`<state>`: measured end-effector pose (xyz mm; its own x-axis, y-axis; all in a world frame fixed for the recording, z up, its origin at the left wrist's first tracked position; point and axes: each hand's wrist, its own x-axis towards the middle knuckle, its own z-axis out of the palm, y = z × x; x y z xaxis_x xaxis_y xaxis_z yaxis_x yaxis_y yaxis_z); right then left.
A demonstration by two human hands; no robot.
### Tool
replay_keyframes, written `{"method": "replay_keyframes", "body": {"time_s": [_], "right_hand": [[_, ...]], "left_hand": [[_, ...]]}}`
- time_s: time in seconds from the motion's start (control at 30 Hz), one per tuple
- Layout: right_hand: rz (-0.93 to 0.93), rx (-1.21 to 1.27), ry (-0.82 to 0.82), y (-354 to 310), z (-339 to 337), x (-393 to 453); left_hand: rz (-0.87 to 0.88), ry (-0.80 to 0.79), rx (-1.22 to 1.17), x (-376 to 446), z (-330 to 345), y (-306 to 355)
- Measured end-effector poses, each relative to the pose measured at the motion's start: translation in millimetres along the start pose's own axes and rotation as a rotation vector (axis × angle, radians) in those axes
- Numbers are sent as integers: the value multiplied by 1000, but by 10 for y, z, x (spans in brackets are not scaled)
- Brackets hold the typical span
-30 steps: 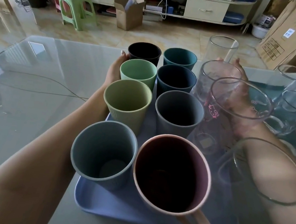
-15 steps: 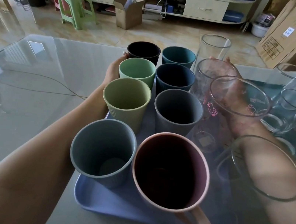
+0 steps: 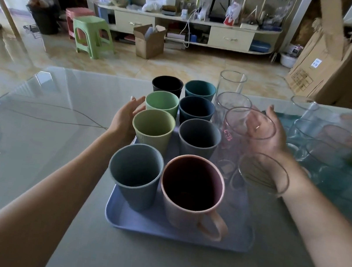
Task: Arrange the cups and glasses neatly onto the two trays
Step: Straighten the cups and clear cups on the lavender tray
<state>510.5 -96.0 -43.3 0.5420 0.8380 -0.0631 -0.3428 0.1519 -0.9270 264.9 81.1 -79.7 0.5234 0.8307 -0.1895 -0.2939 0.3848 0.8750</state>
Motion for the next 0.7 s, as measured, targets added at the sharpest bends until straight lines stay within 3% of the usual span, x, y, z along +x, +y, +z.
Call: {"method": "replay_keyframes", "body": {"time_s": [0.13, 0.23, 0.43, 0.53, 0.63, 0.7], "right_hand": [[-3, -170, 76, -46, -134, -468], [-30, -133, 121, -21, -150, -895], [-88, -215, 184, 356, -53, -1764], [-133, -329, 190, 569, 113, -2100], [-244, -551, 184, 793, 306, -2256], [-341, -632, 231, 916, 384, -2217]], "left_hand": [[53, 121, -16, -510, 48, 97], [28, 137, -89, -904, 34, 27], [180, 220, 40, -1682, 132, -267], [293, 176, 277, -1947, 113, -484], [459, 36, 593, -2128, 89, -648], [475, 63, 721, -2139, 67, -736]]}}
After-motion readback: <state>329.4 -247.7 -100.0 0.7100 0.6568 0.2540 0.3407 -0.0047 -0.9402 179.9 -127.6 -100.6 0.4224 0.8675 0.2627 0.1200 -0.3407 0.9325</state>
